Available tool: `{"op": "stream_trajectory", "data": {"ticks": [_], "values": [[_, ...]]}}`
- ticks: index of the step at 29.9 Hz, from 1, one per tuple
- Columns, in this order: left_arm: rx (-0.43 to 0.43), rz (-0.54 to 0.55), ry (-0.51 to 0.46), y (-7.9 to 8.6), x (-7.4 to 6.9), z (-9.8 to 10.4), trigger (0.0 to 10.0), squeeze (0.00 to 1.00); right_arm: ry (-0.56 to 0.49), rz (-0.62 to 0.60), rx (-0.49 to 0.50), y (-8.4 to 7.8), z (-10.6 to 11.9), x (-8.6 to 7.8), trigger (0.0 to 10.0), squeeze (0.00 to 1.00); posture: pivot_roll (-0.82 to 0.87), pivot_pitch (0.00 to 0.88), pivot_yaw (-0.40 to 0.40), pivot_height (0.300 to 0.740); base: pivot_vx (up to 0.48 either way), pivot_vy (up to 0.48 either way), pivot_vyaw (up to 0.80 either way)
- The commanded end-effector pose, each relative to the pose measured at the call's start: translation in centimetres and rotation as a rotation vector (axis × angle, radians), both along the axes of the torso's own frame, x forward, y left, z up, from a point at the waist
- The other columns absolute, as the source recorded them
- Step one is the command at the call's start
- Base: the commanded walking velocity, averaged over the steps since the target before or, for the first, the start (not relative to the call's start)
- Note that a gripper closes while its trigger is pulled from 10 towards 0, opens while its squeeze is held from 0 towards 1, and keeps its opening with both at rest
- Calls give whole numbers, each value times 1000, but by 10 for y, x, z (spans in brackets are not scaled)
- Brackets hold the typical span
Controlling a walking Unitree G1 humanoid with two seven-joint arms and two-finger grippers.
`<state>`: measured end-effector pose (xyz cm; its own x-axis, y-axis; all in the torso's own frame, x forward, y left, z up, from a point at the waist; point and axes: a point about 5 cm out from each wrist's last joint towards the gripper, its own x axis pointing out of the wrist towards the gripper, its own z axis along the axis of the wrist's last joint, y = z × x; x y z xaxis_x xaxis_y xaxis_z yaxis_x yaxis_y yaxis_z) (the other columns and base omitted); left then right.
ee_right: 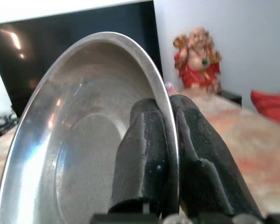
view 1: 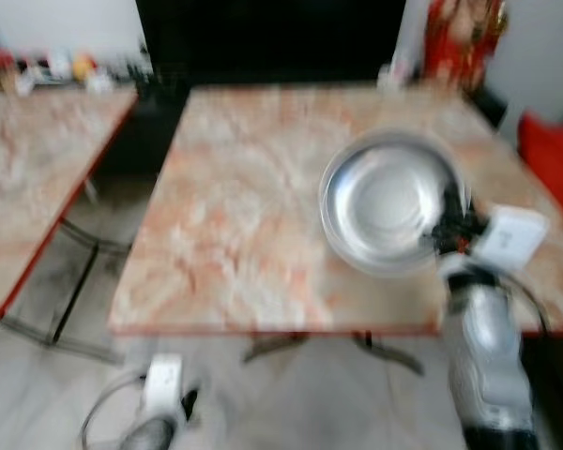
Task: Setting the table
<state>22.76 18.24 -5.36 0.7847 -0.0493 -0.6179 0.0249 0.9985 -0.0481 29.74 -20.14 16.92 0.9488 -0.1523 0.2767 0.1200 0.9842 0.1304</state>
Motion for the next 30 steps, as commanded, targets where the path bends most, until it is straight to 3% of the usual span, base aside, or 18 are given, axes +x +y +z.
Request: {"op": "stream_trajectory", "data": {"ticks": [1, 6, 16, 22, 27, 30], "values": [[28, 20, 24, 12, -5, -2, 10000, 0, -32, 33, 2, 10, 8, 2, 10000, 0, -16, 7, 8, 736, 307, 0, 0], [33, 24, 25, 12, -5, -2, 10000, 0, -10, 30, -5, 8, 5, 2, 10000, 0, -19, 10, 9, 736, 0, 0, 0], [34, 21, 35, 13, -6, -3, 10000, 0, 126, 19, 25, -18, -8, -9, 10000, 0, -26, 12, 11, 736, 0, 0, 0], [32, 21, 37, 13, -6, -3, 10000, 0, 192, 55, 103, -34, -15, -17, 10000, 0, -32, 12, 13, 736, 0, 0, 0], [35, 23, 42, 14, -7, -4, 10000, 0, 299, -27, 156, -53, -31, -23, 10000, 0, -28, 13, 12, 736, 0, 0, 0], [37, 24, 45, 15, -7, -4, 10000, 0, 351, -31, 188, -56, -38, -25, 10000, 0, -29, 14, 14, 736, 0, 0, 0]]}}
